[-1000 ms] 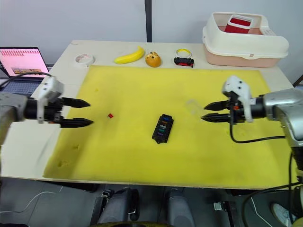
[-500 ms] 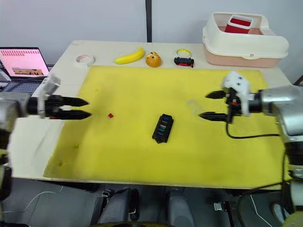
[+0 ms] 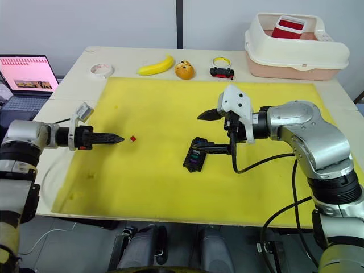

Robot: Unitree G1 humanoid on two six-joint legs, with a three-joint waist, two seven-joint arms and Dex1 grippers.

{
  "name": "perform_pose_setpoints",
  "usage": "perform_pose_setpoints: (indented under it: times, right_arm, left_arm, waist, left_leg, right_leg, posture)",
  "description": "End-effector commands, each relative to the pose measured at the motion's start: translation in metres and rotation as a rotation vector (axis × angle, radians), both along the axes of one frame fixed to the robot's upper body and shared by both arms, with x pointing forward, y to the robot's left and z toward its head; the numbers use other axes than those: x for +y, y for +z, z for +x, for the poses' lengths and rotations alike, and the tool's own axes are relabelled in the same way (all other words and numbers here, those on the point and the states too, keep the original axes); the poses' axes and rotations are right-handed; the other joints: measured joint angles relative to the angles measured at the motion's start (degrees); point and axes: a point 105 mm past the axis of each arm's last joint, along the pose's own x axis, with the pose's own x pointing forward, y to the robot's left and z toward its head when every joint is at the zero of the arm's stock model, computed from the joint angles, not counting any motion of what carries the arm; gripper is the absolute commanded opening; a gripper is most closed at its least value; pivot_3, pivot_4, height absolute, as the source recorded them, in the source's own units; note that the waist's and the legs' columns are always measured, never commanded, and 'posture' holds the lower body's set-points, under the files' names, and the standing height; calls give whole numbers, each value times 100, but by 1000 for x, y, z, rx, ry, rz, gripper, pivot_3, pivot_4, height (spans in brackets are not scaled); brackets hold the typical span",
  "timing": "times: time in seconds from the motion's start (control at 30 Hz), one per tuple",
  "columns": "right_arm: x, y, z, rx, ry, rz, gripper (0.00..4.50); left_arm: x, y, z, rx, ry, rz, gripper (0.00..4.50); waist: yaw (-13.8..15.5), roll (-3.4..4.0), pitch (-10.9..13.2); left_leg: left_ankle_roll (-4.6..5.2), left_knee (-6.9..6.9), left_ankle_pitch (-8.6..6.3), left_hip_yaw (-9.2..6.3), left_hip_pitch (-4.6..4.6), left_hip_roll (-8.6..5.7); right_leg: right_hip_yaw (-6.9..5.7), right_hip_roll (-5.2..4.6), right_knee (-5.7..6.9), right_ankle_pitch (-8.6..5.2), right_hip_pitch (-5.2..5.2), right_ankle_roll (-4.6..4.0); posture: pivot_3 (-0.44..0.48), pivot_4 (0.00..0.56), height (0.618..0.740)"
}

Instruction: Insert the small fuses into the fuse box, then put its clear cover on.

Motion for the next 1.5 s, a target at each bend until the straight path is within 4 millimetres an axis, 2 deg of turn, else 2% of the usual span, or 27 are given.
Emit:
perform_pose_setpoints:
  times: [0.03, 0.57, 1.0, 1.1, 1.23, 1.5]
  right_arm:
    - [6, 13, -6, -51, 26, 16, 4468]
    - [15, 10, -17, -31, 32, 30, 4468]
    - [20, 10, -22, -21, 33, 36, 4468]
    - [20, 10, -23, -22, 34, 35, 4500]
    - [21, 10, -23, -18, 33, 34, 4500]
    - [23, 8, -25, -4, 28, 37, 4500]
  left_arm:
    - [-8, -3, 1, 5, -21, -8, 4500]
    - [-25, -17, 11, 25, -21, -29, 4500]
    - [-38, -10, 18, -2, -49, -47, 4500]
    - [-42, -11, 19, -8, -58, -52, 3616]
    - [-44, -14, 18, -11, -72, -39, 1587]
    - [-41, -14, 21, -24, -52, -30, 1587]
  waist:
    - [5, 0, 0]
    - [138, -1, -2]
    - [160, 0, -4]
    - [157, 0, -4]
    - [136, 0, -3]
    - [99, -1, -3]
  left_leg:
    - [0, 0, 0, -1, 0, 0]
    - [0, 3, 0, -2, 7, -3]
    - [0, 10, 0, -19, 11, -8]
    - [1, 10, 0, -22, 12, -8]
    - [4, 10, -2, -23, 8, -8]
    - [4, 9, -2, -22, 11, -3]
  right_leg:
    - [0, 0, 1, 0, 0, 0]
    - [-2, -4, -2, 0, 14, 0]
    - [-15, -7, -12, 2, 37, 4]
    - [-17, -8, -14, 3, 40, 5]
    - [-18, -8, -21, 4, 39, 7]
    - [-17, 1, -14, 5, 34, 7]
  posture:
    - [0, 150, 740]
    - [0, 150, 740]
    - [0, 150, 740]
    - [0, 150, 740]
    - [0, 150, 740]
    - [0, 150, 740]
